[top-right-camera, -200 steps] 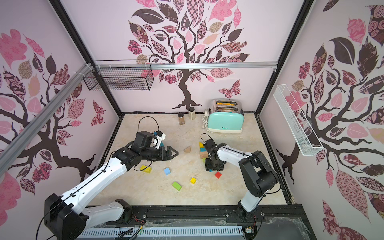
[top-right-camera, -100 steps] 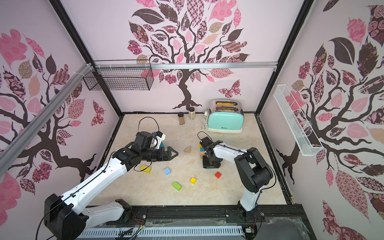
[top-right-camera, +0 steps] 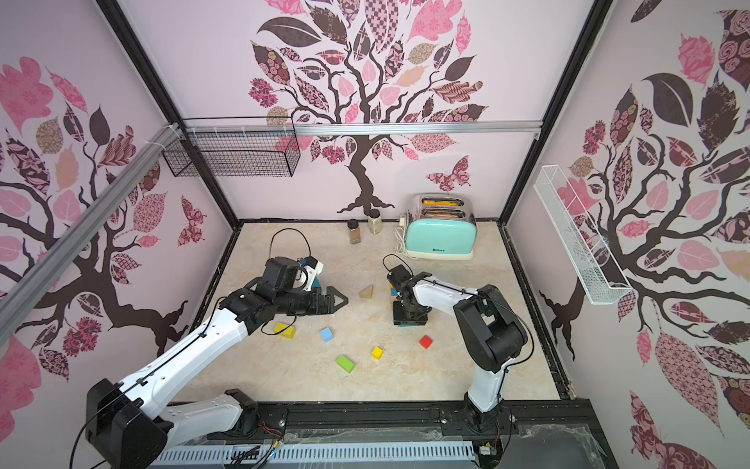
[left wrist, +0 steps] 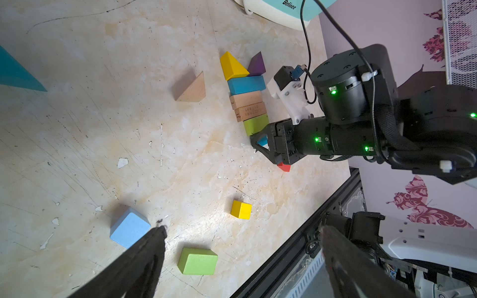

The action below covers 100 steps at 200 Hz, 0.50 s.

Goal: Assemble a carrot with building blocks
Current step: Assemble the building block at the center of the board.

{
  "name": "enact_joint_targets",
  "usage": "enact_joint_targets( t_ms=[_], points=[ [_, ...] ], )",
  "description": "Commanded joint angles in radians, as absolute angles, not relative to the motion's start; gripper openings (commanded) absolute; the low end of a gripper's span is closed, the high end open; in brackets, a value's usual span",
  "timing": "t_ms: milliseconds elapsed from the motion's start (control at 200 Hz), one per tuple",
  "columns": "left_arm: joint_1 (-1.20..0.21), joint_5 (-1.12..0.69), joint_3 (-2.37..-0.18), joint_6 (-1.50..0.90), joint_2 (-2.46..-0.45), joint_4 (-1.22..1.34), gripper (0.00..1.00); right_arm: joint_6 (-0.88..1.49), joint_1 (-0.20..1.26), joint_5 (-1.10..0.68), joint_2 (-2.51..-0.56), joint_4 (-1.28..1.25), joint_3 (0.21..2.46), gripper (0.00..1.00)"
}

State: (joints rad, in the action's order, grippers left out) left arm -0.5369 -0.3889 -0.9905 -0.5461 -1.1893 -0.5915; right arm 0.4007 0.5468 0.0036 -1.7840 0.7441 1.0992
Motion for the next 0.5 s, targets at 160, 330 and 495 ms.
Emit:
enact_joint_targets(
  t_ms=[160,330,495],
  points=[
    [-0.538,-0.391,-0.990,-0.528,-1.194,-0.574,0.98,0.394,0.551,0.015,-1.823,0.714,1.090,0.68],
    [-0.538,-0.392,-0.992,-0.528,-1.195,-0.572,0.98,0.387,0.551,0.009,-1.787,0.729,1.091,0.80],
    [-0.539,-0.389,-0.990,-0.527,-1.185,-0.579,0.98,0.338,0.551,0.042,-1.681,0.803,1.096,0.86]
  ],
)
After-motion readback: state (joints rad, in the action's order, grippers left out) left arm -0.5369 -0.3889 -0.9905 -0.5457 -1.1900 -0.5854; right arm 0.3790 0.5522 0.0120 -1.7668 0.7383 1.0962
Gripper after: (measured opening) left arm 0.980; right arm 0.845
